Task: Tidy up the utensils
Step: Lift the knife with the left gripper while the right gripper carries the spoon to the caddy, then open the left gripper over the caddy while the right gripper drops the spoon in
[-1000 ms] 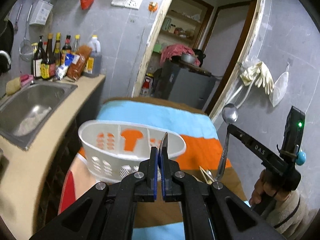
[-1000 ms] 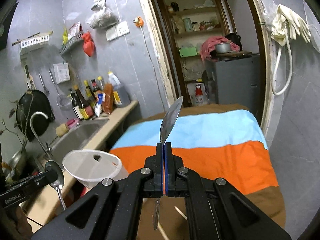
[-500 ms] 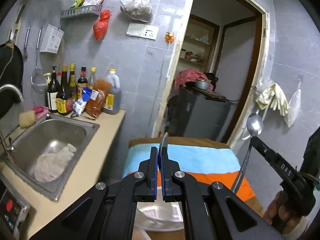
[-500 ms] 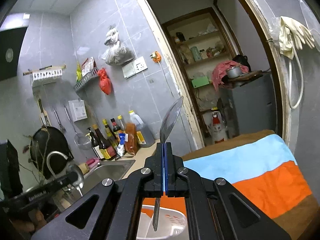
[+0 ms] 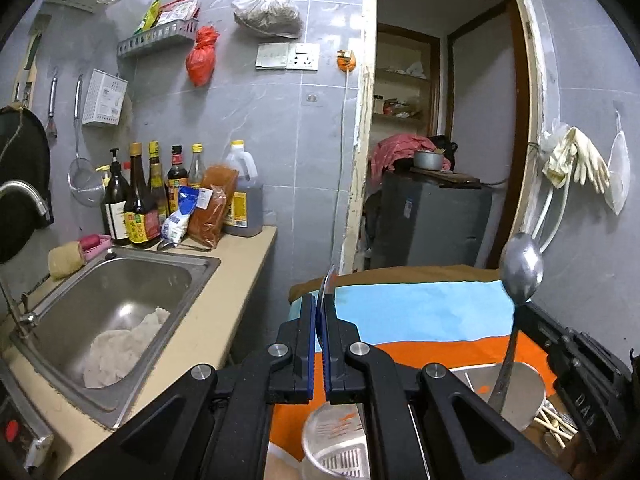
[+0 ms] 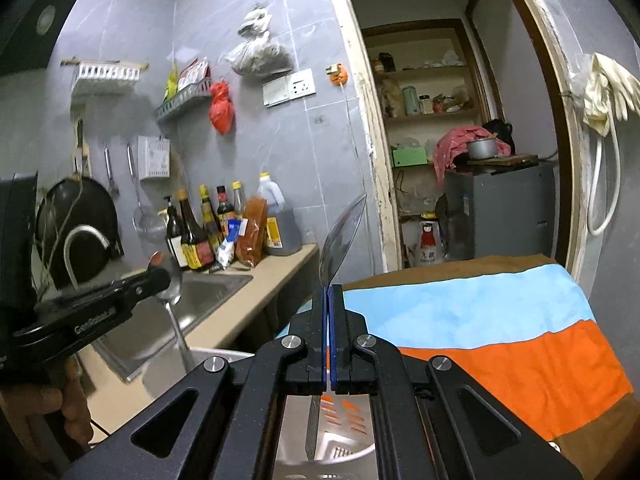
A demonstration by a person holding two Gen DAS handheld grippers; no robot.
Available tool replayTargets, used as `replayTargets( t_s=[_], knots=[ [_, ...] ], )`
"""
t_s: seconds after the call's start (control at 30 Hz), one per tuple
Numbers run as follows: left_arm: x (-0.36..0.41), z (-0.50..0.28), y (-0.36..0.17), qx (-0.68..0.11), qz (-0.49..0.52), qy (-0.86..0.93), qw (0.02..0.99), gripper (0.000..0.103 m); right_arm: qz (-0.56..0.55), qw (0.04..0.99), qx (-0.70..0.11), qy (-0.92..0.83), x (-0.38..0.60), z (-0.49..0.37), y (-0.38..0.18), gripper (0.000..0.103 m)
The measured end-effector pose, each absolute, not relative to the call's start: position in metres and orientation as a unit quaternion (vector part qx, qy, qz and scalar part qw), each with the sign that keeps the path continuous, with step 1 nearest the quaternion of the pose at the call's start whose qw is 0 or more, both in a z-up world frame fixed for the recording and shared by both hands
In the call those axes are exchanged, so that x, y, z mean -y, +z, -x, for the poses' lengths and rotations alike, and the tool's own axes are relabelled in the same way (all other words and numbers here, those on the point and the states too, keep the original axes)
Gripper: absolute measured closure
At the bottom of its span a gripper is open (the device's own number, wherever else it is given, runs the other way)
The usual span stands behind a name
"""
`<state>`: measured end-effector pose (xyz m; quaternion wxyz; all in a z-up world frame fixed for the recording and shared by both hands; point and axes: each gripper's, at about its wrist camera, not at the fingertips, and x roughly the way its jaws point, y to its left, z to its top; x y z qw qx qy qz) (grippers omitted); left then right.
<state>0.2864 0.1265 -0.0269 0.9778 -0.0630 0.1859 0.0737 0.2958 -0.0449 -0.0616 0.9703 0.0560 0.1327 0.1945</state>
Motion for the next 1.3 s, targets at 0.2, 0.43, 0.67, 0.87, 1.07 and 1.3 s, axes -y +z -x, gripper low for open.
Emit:
replayTargets(
  t_s=[0.2, 0.43, 0.67, 0.87, 1.07, 1.3],
  knots=[
    [-0.119, -0.282, -0.04, -0.179, 0.045, 0.073, 0.98, 0.1, -0.037, 0.969, -0.137, 0.203, 0.045, -0.291, -0.069, 0.102],
    [-0.116, -0.28, -0.046, -0.203, 0.045, 0.06, 0.976, 0.1, -0.031, 0.966, -0.151, 0.206, 0.047, -0.289, -0.073, 0.102],
    [-0.119, -0.275, -0.045, -0.229, 0.072, 0.044, 0.97, 0.1, -0.036, 0.96, -0.175, 0.215, 0.053, -0.286, -0.078, 0.102],
    [-0.136, -0.269, -0.047, -0.248, 0.141, 0.029, 0.958, 0.098, -0.053, 0.952, -0.201, 0.223, 0.06, -0.287, -0.081, 0.101],
    [-0.139, -0.26, -0.048, -0.25, 0.18, 0.023, 0.951, 0.093, -0.073, 0.949, -0.207, 0.227, 0.072, -0.282, -0.077, 0.101],
    [-0.123, -0.243, -0.034, -0.22, 0.192, 0.024, 0.956, 0.057, -0.074, 0.949, -0.204, 0.228, 0.095, -0.268, -0.061, 0.099]
  ],
)
